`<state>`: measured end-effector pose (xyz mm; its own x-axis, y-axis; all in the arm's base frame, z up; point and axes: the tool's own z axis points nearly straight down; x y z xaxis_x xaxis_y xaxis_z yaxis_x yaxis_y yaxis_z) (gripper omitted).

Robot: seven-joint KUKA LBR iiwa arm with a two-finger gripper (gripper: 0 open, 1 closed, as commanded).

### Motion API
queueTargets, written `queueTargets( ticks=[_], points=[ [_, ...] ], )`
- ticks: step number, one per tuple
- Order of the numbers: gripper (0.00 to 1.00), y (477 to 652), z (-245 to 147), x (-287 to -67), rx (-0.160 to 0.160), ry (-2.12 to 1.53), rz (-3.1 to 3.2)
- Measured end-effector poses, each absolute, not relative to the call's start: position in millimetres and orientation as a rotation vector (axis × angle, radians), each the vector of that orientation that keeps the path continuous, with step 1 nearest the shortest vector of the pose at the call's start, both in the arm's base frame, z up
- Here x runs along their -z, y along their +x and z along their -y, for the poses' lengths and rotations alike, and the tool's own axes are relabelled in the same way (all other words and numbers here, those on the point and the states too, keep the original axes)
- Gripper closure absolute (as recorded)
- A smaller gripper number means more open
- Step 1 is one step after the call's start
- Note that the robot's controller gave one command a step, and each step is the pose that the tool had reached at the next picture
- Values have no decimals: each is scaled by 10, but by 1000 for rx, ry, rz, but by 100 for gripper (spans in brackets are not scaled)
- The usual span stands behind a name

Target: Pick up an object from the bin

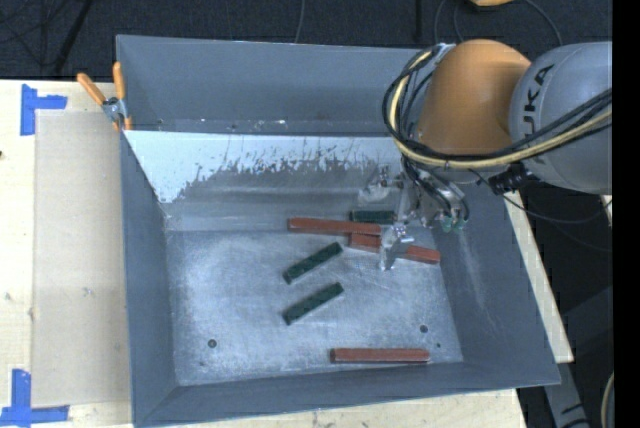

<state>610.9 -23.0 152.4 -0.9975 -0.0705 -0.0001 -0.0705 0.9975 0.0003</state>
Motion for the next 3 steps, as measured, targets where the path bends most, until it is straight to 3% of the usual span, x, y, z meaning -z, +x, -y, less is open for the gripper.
queueTargets(
  ticks=[1, 2, 3],
  points=[
    [0, 6146, 191, -1047, 1, -217, -3128],
    [100, 6171, 210, -768, 1, -203, -3122],
    [100, 6171, 210, -768, 1, -203, -3122]
  ],
)
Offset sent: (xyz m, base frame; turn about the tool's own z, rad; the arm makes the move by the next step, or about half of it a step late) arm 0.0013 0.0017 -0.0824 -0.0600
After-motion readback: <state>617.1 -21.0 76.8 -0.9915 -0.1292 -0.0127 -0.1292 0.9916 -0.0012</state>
